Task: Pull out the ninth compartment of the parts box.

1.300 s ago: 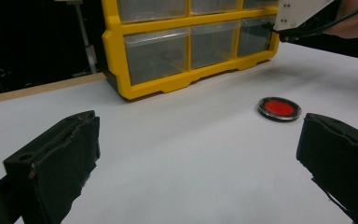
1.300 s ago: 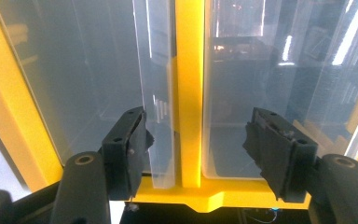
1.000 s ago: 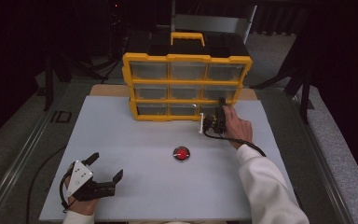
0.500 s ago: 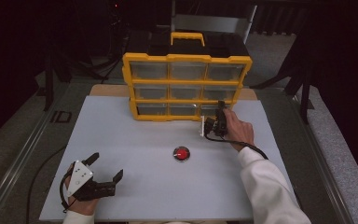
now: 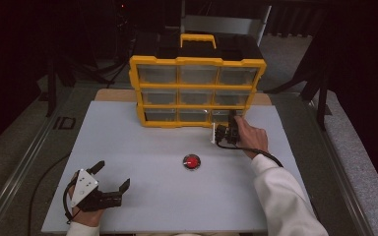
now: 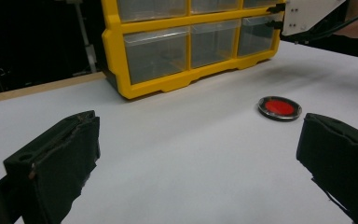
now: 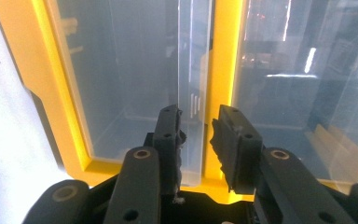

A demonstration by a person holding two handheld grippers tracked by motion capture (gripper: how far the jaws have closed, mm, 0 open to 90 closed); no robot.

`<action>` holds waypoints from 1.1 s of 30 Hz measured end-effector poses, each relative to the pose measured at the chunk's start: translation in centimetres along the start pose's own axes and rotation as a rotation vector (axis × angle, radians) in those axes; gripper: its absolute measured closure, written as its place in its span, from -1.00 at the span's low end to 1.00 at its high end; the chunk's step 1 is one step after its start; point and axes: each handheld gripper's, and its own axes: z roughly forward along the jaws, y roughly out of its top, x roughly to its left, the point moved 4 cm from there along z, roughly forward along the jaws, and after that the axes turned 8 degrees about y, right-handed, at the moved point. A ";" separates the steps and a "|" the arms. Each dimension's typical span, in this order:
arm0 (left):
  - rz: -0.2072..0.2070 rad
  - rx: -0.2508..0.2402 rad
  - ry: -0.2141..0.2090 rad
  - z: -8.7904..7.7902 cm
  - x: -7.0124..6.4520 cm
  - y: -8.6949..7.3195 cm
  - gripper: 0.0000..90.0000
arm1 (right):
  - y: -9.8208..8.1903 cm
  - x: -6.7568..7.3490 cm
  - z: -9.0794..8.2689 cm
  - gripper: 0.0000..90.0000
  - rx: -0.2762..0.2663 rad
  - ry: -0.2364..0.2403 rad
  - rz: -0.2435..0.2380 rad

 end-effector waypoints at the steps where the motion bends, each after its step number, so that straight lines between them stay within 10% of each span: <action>1: 0.000 0.000 0.000 0.0 0.0 0.0 -1.00 | 0.0 0.0 0.0 0.57 0.001 0.001 0.000; 33: 0.001 0.002 0.001 0.0 0.0 0.0 -1.00 | 0.1 0.1 -0.2 0.72 0.015 0.025 -0.021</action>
